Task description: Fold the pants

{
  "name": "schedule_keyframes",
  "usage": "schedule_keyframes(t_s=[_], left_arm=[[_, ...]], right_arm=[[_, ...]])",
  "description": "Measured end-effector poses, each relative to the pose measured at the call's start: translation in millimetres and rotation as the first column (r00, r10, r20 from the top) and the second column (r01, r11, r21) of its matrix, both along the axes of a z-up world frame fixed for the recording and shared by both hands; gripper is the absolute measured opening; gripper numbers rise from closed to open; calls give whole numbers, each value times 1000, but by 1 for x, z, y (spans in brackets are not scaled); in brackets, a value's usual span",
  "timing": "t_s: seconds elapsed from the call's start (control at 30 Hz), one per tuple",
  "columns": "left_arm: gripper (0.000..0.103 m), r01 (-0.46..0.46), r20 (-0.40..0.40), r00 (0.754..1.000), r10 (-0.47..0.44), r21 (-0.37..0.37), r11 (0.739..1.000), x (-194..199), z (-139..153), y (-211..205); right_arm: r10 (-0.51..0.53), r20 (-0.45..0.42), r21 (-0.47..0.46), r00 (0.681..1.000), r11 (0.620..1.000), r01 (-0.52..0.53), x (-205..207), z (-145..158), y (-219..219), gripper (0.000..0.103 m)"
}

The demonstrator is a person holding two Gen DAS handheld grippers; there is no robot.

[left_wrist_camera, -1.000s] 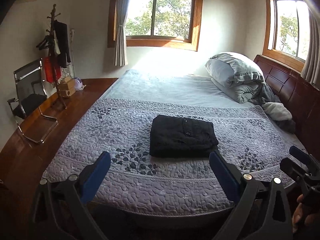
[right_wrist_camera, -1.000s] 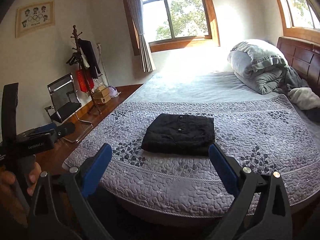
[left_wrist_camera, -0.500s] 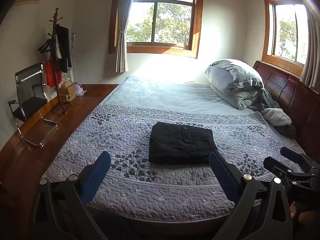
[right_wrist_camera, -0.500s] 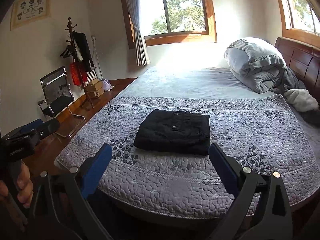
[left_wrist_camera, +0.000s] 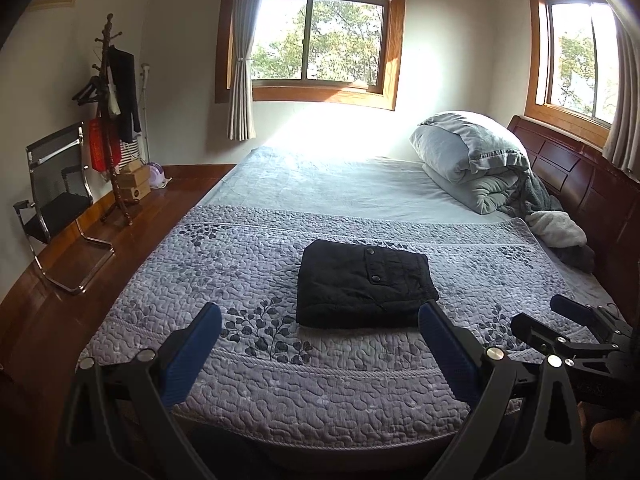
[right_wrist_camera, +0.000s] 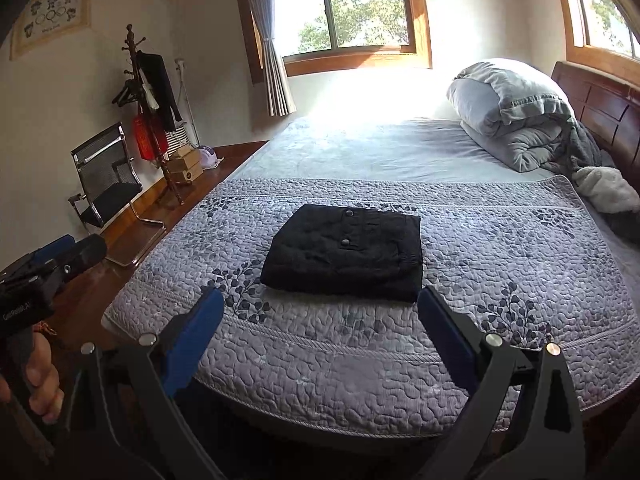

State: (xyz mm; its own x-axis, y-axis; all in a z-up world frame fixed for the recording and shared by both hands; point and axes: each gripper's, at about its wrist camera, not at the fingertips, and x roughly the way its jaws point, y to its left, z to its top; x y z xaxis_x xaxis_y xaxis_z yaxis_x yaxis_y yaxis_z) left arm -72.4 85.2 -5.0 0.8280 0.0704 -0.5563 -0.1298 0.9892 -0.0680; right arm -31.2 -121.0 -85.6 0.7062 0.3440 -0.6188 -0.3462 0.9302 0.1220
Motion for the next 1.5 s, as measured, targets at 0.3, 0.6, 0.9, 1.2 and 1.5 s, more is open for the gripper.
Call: schedule_keyframes(t_s=[0.3,0.6,0.9,1.2,1.5], left_arm=[[99,18,-19,1000,-18,1,1000,7,-6,-5],[99,19,-19,1000,-19,-1,1000,9,-6,-5],[99,20,-25,999,-20,-2,1000,11,-8,-5],[99,21,-6,1000,-21,2,1000,10,-10,-5],[99,0,25,1000,-2,63,998,8,-13,-8]], right_arm=[[-2,-18,0,1000,1000,2,6,-7,0,97],[-13,-16,-1,1000,1000,13,7,-8,-3,97],[-11,-22,-6,1000,1000,11,8,-8,-2,97],[-16,-36,-10,999,1000,16,10,-14,-1,97],[-35,-38,-6,999,999,34,10,-15,-5,97]])
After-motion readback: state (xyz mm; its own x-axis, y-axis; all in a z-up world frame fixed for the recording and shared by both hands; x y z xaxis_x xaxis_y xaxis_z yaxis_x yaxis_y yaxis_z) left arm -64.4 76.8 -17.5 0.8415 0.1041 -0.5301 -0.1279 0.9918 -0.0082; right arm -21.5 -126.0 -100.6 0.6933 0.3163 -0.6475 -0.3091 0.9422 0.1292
